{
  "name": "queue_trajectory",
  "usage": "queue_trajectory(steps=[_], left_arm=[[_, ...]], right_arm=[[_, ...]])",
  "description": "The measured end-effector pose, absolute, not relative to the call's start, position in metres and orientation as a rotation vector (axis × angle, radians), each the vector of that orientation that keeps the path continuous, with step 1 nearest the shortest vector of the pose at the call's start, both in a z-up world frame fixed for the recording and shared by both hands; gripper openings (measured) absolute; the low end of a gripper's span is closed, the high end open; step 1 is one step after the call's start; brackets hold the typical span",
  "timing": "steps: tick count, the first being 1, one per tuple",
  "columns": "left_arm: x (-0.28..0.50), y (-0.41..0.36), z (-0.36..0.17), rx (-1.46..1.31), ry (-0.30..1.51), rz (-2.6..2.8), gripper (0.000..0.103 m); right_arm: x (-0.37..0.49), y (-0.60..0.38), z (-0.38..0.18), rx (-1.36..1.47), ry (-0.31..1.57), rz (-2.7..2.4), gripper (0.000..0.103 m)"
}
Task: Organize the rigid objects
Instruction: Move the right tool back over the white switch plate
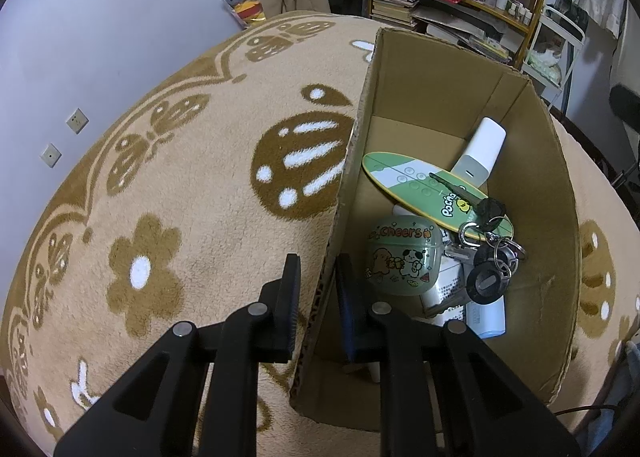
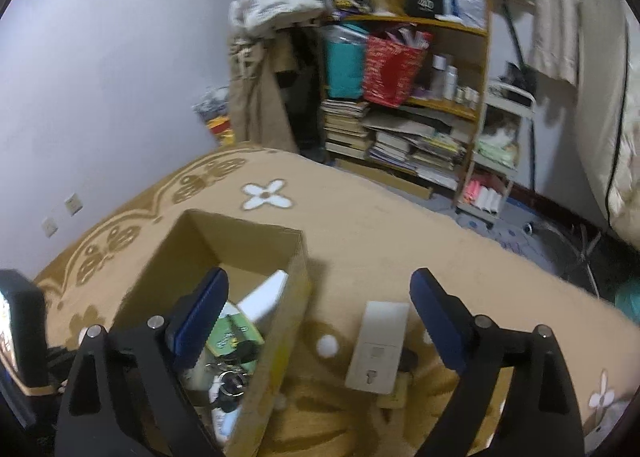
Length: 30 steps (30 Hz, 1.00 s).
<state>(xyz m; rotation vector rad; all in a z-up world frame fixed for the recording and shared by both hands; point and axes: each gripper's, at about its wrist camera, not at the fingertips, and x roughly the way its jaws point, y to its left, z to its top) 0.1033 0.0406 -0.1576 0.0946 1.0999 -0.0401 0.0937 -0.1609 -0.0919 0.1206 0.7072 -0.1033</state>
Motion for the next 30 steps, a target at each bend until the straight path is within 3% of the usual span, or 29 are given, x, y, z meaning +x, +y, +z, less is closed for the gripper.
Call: queue_trajectory(steps=[23,25,30], left_arm=[[0.103,0.040,-0.160,0.080,1.111,-0.050,0.016],[0.103,0.040,-0.160,0.079,1.112,-0.050,0.016],[0.102,0.040,-0.160,0.077,1.112,-0.051,0.017]], right_arm=[[0.101,-0.216,-0.182,0.169,0.899,-0.294,0.097],[0.101,-0.215,-0.188,0.157,0.910,-0.293,0.093],[0.103,-0.210,-0.201,0.144,0.948,-0.264,0.071]])
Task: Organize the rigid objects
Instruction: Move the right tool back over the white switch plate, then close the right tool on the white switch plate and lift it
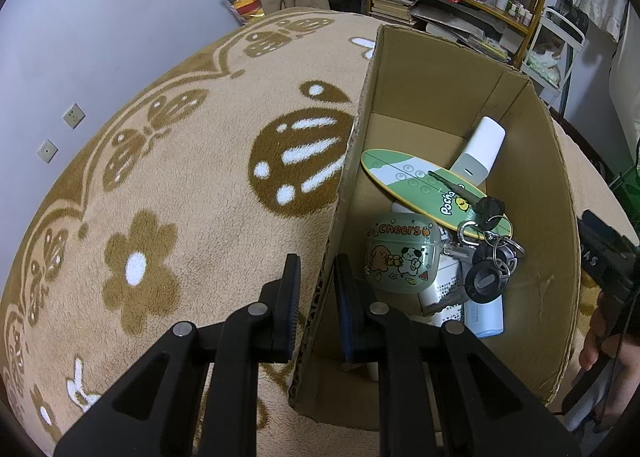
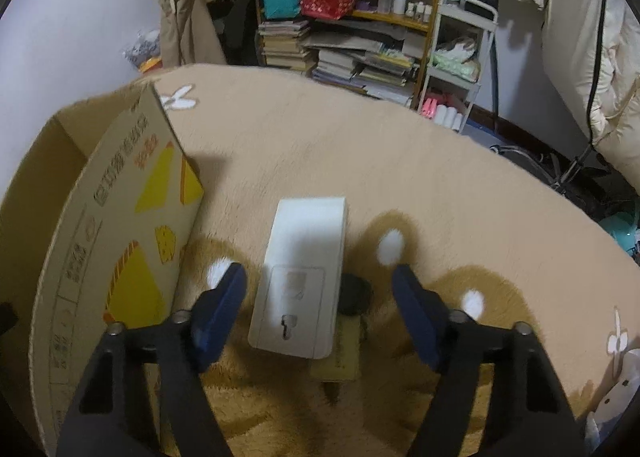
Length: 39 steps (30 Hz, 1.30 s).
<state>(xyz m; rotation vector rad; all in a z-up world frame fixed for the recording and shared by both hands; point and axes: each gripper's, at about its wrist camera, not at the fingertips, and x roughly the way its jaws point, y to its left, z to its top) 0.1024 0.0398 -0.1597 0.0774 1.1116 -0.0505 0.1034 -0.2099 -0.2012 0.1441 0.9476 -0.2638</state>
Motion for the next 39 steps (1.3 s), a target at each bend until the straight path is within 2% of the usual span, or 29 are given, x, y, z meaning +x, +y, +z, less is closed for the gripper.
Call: queue_trajectory(steps=[5,31,39], left_arm=[[0.103,0.040,-0.160,0.078,1.112,-0.050,0.017],[0.103,0.042,-0.162,0.069,1.116,-0.051,0.018],[0.103,0.042,-0.162,0.069,1.116,-0.051,0.018]], right_arm=[[0.105,-0.206,-0.213,0.156,0.983,-0.230,0.056],[0.113,-0.177,-0.227,-0.043,1.051,-0.291,0.057],[0.108,-0.184,-0.218,0.018,1.004,-0.298,0.053]])
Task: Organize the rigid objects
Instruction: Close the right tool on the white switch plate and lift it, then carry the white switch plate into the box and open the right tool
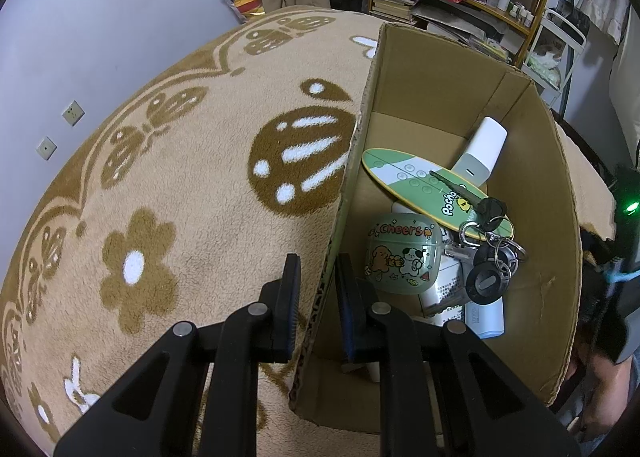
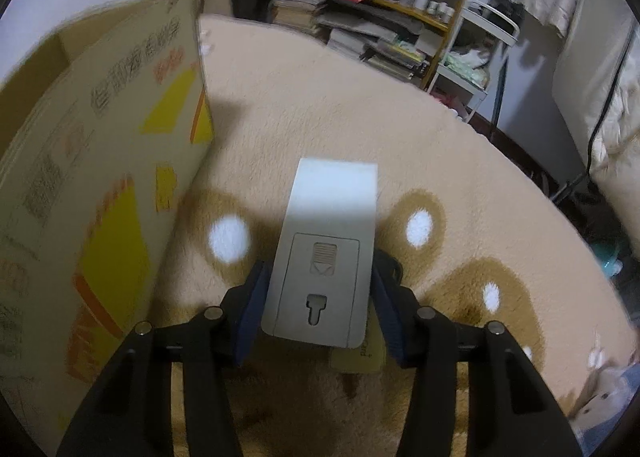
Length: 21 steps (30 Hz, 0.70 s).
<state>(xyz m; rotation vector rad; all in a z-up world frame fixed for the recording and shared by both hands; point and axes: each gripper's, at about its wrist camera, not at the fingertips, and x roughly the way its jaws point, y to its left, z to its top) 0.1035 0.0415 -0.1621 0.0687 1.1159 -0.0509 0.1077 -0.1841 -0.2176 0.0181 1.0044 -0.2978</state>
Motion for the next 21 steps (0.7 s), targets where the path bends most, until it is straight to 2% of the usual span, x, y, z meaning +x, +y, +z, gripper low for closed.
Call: queue_trajectory(steps=[10,21], left_arm=[[0.104,0.044,-0.163,0.052,1.120,-0.052,0.018],[0.105,0.045,-0.163,0.039,1.123,-0.054,0.017]], right_arm=[[0.099,-0.208,-0.164,0.289,0.833,-0.261,0.052],[0.092,-0.189,-0.093,0.332,0.655,-0.103,0.052]])
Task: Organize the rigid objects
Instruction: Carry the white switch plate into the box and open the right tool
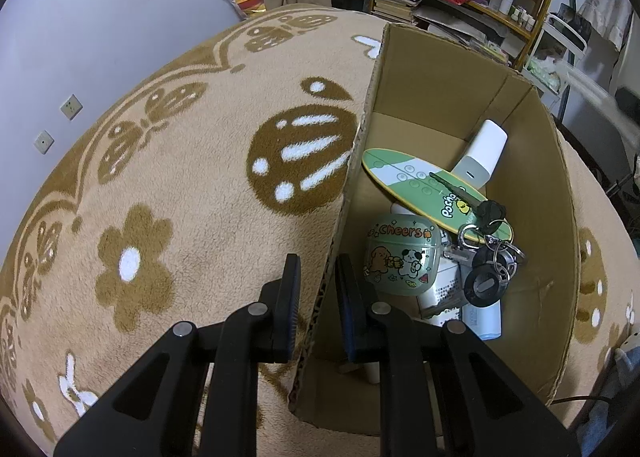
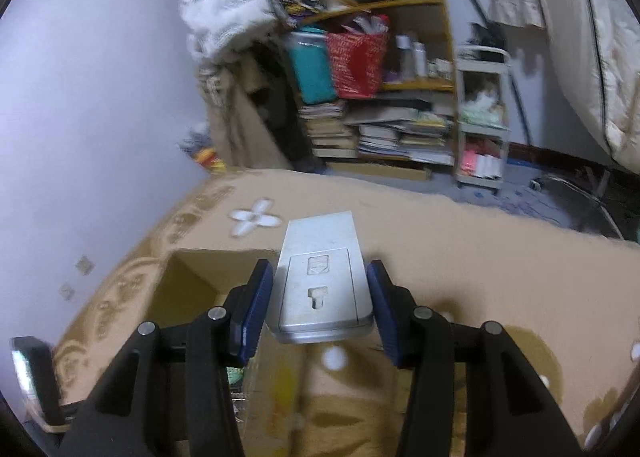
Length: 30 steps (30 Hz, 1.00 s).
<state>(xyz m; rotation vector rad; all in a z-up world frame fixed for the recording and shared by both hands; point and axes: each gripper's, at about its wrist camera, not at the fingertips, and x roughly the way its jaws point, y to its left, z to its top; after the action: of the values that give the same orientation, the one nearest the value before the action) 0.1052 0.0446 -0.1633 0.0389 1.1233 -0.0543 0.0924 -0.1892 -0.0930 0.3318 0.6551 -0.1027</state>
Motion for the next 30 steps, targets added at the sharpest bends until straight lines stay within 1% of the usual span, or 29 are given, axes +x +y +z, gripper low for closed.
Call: queue_trajectory(steps=[6,10,14,20,21,28,30], left_arm=[[0.106,0.045,-0.163,0.037,1.124,-0.054,0.017],[0.106,0.045,-0.164,0.032,1.125,-0.055,0.017],[0.107,0.046,-0.164,0.033,1.125,-0.054,0.017],[0.107,0.046,-0.163,0.040,1.123,-0.054,0.017],[0.107,0.046,-0.163,0.042,1.123,-0.055,0.017],[0.108,0.047,-0.164,0.044,1.125,-0.053,0.018],[0.108,0.047,-0.164,0.044,1.125,-0.053,0.018]], right_arm=[[0.100,-0.152,-0.080,0.290,0.670,0.068,0.052],[0.100,-0.130,-0.088,0.224,0.682,0.141,0.052],[0.103,-0.113,-0.105,0.187,0.735,0.182,0.052],[0.105,-0.101,-0.123,0.103,0.788,0.195,0.052],[0.105,-0.099,-0.125,0.071,0.791,0.187,0.050],[0.101,-0.105,-0.117,0.087,0.762,0.183,0.050],[0.100,-0.108,-0.111,0.088,0.749,0.166,0.054]])
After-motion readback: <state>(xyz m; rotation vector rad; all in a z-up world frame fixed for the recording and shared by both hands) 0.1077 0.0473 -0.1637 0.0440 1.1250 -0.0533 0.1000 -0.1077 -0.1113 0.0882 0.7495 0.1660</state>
